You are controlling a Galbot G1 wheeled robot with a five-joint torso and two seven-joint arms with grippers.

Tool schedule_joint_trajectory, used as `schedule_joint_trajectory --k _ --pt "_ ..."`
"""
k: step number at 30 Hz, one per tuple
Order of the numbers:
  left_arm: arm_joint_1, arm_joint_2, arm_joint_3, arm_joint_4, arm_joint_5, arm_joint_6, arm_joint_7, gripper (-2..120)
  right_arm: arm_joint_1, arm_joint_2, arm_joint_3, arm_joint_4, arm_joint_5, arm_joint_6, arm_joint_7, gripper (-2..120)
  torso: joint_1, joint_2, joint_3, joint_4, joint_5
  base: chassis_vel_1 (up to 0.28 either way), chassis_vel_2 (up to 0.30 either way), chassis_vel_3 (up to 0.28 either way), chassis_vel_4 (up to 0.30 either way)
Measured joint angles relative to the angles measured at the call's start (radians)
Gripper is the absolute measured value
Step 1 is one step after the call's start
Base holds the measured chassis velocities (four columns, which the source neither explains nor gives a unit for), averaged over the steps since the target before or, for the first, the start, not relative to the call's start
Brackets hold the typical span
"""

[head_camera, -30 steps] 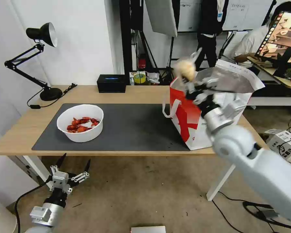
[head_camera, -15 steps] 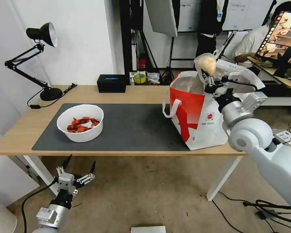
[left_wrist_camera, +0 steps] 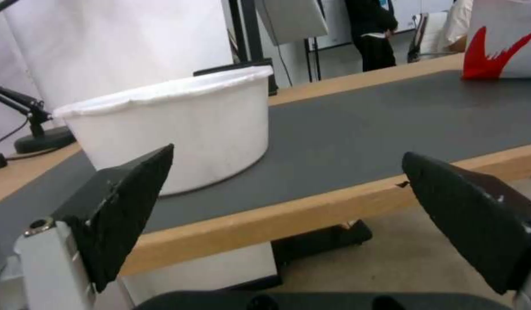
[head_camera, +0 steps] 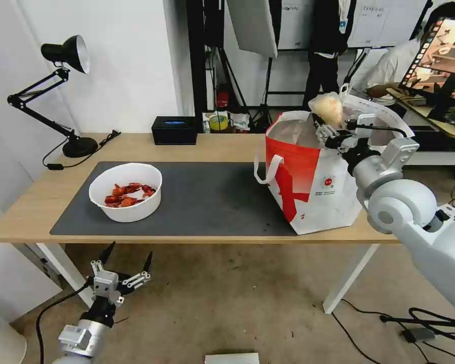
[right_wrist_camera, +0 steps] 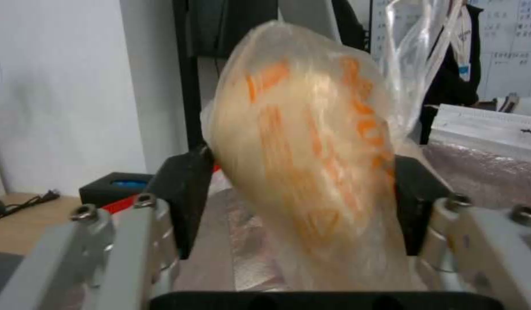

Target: Pick up the trash from the table and place it into the takeout bag.

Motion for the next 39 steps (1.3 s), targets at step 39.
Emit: schedule_joint_trajectory --k 39 --pt "-0.006 0.012 -0.017 -0.002 -0.014 0.007 -0.004 100 -0.268 -0.012 0.114 0.239 -0.078 0.088 -0.094 100 0.0 0.0 0.0 0.0001 -0.0002 0.0 0.0 0.0 0.0"
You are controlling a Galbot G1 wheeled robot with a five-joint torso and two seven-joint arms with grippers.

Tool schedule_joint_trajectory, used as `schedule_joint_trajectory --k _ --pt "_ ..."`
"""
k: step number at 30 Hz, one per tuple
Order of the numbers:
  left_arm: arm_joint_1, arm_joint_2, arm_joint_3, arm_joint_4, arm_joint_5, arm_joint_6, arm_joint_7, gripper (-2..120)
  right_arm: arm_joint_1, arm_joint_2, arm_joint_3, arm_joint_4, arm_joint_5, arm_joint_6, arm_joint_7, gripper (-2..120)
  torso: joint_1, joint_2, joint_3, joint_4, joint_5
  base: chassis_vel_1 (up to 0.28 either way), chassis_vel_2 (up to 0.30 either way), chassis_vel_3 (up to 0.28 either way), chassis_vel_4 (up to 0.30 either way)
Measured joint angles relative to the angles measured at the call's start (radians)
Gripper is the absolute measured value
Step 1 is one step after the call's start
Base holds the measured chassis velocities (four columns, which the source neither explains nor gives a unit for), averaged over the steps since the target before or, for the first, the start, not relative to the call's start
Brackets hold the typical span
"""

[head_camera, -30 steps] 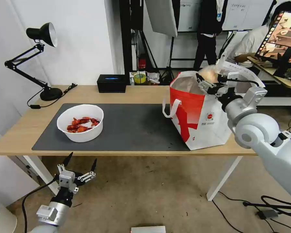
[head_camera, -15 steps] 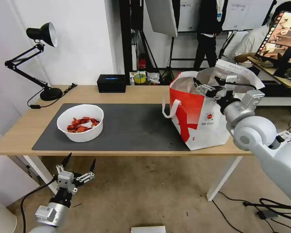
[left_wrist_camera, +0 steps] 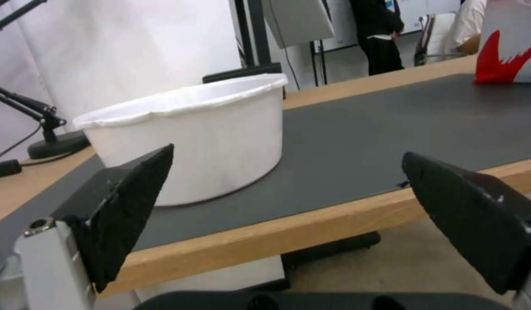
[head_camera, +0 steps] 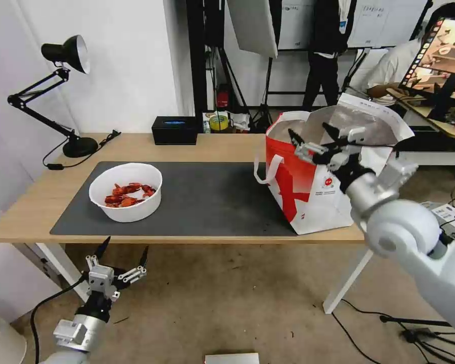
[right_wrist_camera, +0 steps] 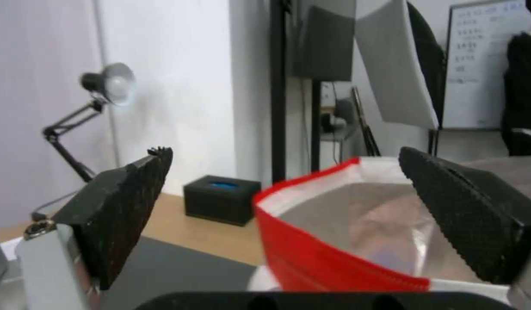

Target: Pick up the trash from the table and place it into the takeout bag.

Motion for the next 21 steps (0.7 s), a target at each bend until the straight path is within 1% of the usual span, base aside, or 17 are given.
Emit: schedule_joint_trajectory --k 2,4,6,12,14,15,17,18,20,21 --pt "-0.002 0.0 0.0 0.002 -0.001 -0.001 0.0 100 -0.087 -0.002 0.036 0.046 -0.046 0.022 -0.014 100 0.0 0.0 0.0 -0.0001 0.0001 0.0 0.0 0.0 0.0" --pt "-0.003 0.0 0.0 0.002 -0.002 -0.001 0.0 100 -0.113 -0.002 0.046 0.058 -0.056 0.026 -0.015 100 0.0 0.0 0.0 -0.0001 0.0002 0.0 0.0 0.0 0.0" --pt "-0.006 -0.001 0.001 0.004 -0.002 -0.002 0.0 100 -0.206 0.006 0.08 0.084 -0.09 0.041 -0.017 100 0.0 0.0 0.0 -0.0001 0.0002 0.0 0.0 0.0 0.0" --pt "-0.009 -0.002 0.003 0.005 -0.002 -0.002 0.0 100 -0.273 0.02 0.099 0.092 -0.128 0.06 -0.018 100 0.0 0.0 0.0 -0.0001 0.0001 0.0 0.0 0.0 0.0" --pt "-0.009 -0.003 0.004 0.005 -0.003 -0.002 0.0 100 -0.368 0.049 0.132 0.092 -0.19 0.102 -0.017 100 0.0 0.0 0.0 0.0001 0.0002 0.0 0.0 0.0 0.0" --pt "-0.009 -0.003 0.004 0.005 -0.003 -0.002 0.0 100 -0.368 0.049 0.132 0.092 -0.19 0.102 -0.017 100 0.0 0.0 0.0 0.0001 0.0002 0.0 0.0 0.0 0.0" --pt "-0.009 -0.001 0.001 0.005 -0.007 -0.003 0.0 100 -0.516 0.107 0.182 0.08 -0.285 0.166 -0.024 100 0.0 0.0 0.0 0.0 0.0003 0.0 0.0 0.0 0.0" --pt "-0.009 -0.001 0.001 0.005 -0.007 -0.003 0.0 100 -0.516 0.107 0.182 0.08 -0.285 0.166 -0.024 100 0.0 0.0 0.0 0.0 0.0003 0.0 0.0 0.0 0.0" --pt "-0.009 0.0 0.001 0.007 -0.008 -0.003 0.0 100 -0.591 0.138 0.199 0.071 -0.331 0.197 -0.032 100 0.0 0.0 0.0 -0.0001 0.0002 0.0 0.0 0.0 0.0" --pt "-0.009 0.0 0.001 0.007 -0.008 -0.003 0.0 100 -0.591 0.138 0.199 0.071 -0.331 0.197 -0.032 100 0.0 0.0 0.0 -0.0001 0.0002 0.0 0.0 0.0 0.0"
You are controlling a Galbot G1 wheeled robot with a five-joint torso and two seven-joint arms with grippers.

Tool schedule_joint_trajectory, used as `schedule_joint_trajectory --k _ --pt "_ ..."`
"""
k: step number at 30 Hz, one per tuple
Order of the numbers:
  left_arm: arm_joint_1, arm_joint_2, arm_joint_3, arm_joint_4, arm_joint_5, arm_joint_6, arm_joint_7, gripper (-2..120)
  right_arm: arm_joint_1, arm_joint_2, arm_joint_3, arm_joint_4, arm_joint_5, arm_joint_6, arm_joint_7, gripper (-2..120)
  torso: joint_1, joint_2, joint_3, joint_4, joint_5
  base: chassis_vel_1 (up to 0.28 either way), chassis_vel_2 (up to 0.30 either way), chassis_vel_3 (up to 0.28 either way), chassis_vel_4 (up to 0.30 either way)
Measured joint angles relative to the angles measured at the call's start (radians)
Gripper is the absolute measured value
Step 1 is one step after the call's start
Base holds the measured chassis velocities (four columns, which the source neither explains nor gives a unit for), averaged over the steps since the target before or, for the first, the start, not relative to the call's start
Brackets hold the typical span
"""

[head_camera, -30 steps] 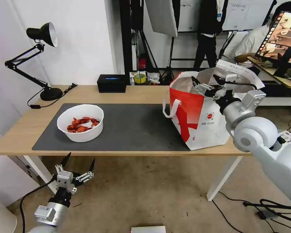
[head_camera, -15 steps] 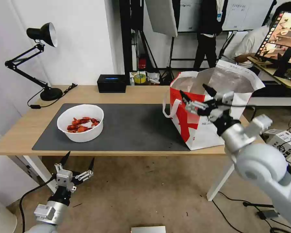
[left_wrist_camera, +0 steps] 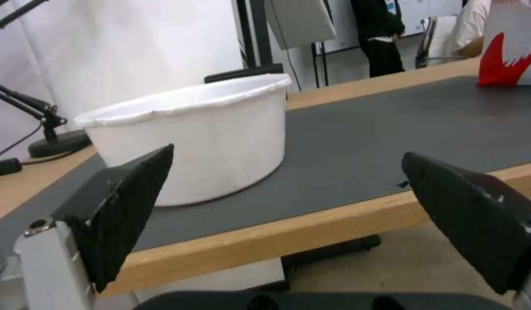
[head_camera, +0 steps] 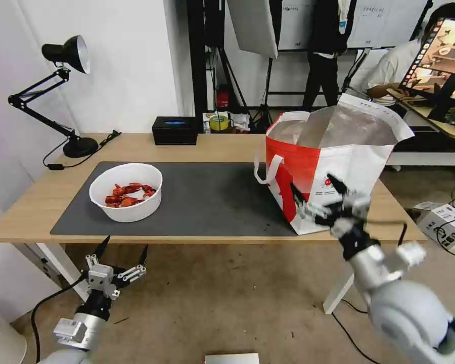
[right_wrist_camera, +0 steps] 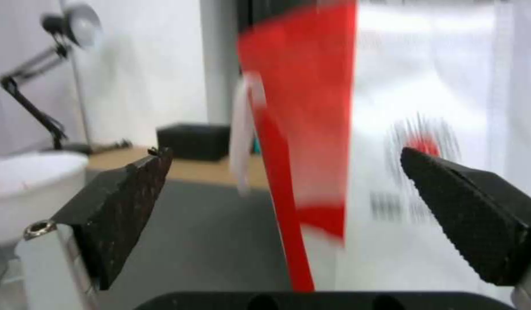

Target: Pick up the trash from the table and place it into the takeout bag.

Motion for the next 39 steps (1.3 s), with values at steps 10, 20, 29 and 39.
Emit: schedule_joint_trajectory --k 10,20,29,39 --pt "-0.003 0.005 0.012 0.012 -0.005 -0.009 0.003 100 -0.192 0.181 -0.042 -0.179 -0.226 0.128 -0.001 100 0.0 0.0 0.0 0.0001 -0.0001 0.0 0.0 0.0 0.0" --pt "-0.002 0.011 0.01 0.016 -0.01 -0.015 0.003 100 -0.181 0.198 -0.065 -0.226 -0.235 0.128 0.024 100 0.0 0.0 0.0 0.0001 0.0 0.0 0.0 0.0 0.0" --pt "0.009 0.006 0.009 0.017 -0.009 -0.018 0.004 100 -0.173 0.191 -0.07 -0.217 -0.223 0.133 0.022 100 0.0 0.0 0.0 0.0001 0.0 0.0 0.0 0.0 0.0" --pt "0.01 0.014 0.005 0.009 -0.016 -0.01 -0.001 100 -0.172 0.188 -0.071 -0.213 -0.221 0.133 0.022 100 0.0 0.0 0.0 0.0001 -0.0001 0.0 0.0 0.0 0.0"
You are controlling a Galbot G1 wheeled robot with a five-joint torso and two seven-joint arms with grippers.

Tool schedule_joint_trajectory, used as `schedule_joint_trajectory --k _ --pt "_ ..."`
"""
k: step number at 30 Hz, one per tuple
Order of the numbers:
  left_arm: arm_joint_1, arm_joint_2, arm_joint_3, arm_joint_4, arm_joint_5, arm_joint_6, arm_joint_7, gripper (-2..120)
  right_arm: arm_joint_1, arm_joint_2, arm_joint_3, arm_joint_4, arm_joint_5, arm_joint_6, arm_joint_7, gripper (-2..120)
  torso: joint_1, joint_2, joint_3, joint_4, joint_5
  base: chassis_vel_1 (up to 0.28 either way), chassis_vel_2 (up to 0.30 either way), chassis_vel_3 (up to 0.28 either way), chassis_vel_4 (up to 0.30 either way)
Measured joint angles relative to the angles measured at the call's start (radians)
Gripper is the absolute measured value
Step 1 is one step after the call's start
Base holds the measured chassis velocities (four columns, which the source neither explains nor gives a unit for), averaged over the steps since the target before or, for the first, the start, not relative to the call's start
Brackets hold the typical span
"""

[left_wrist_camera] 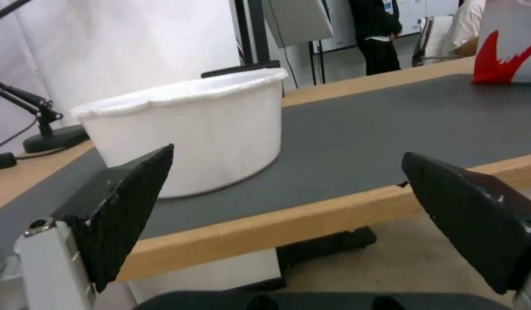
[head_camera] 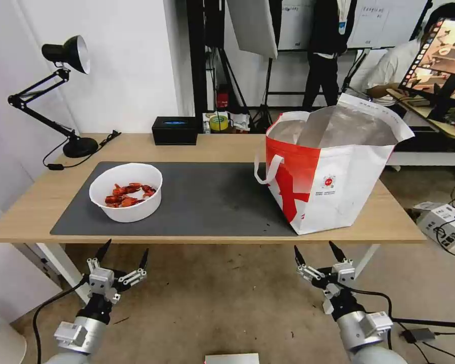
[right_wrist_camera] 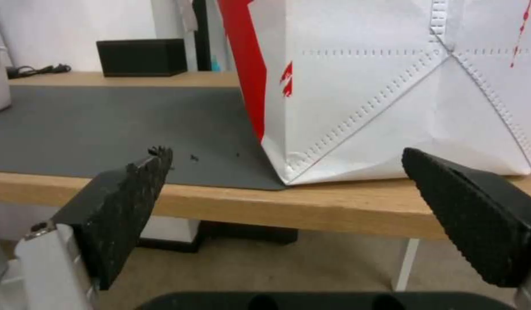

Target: Pick up the trash from the table and place it into the takeout bag.

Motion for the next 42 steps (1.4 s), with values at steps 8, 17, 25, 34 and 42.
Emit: schedule_joint_trajectory --k 8,17,25,34,42 --pt "-0.067 0.074 -0.031 -0.044 -0.125 0.125 -0.032 100 0.0 0.0 0.0 0.001 0.001 0.0 -0.001 100 0.0 0.0 0.0 -0.0001 -0.0003 0.0 0.0 0.0 0.0" --pt "-0.185 0.284 -0.059 -0.093 -0.315 0.385 -0.18 100 0.001 -0.001 0.0 0.001 0.001 0.0 -0.001 100 0.0 0.0 0.0 0.0 0.0 0.0 0.0 0.0 0.0" --pt "-0.304 0.49 -0.051 -0.104 -0.551 0.612 -0.272 100 0.001 -0.001 0.0 0.002 0.002 0.0 -0.001 100 0.0 0.0 0.0 -0.0001 0.0002 0.0 0.0 0.0 0.0" --pt "-0.446 0.609 -0.016 -0.022 -0.74 0.826 -0.316 100 0.001 -0.001 0.0 0.002 0.002 0.0 -0.001 100 0.0 0.0 0.0 -0.0002 0.0 0.0 0.0 0.0 0.0" --pt "-0.545 0.651 0.001 0.052 -0.954 0.987 -0.425 100 0.001 -0.001 0.0 0.002 0.002 -0.001 -0.001 100 0.0 0.0 0.0 -0.0002 0.0 0.0 0.0 0.0 0.0"
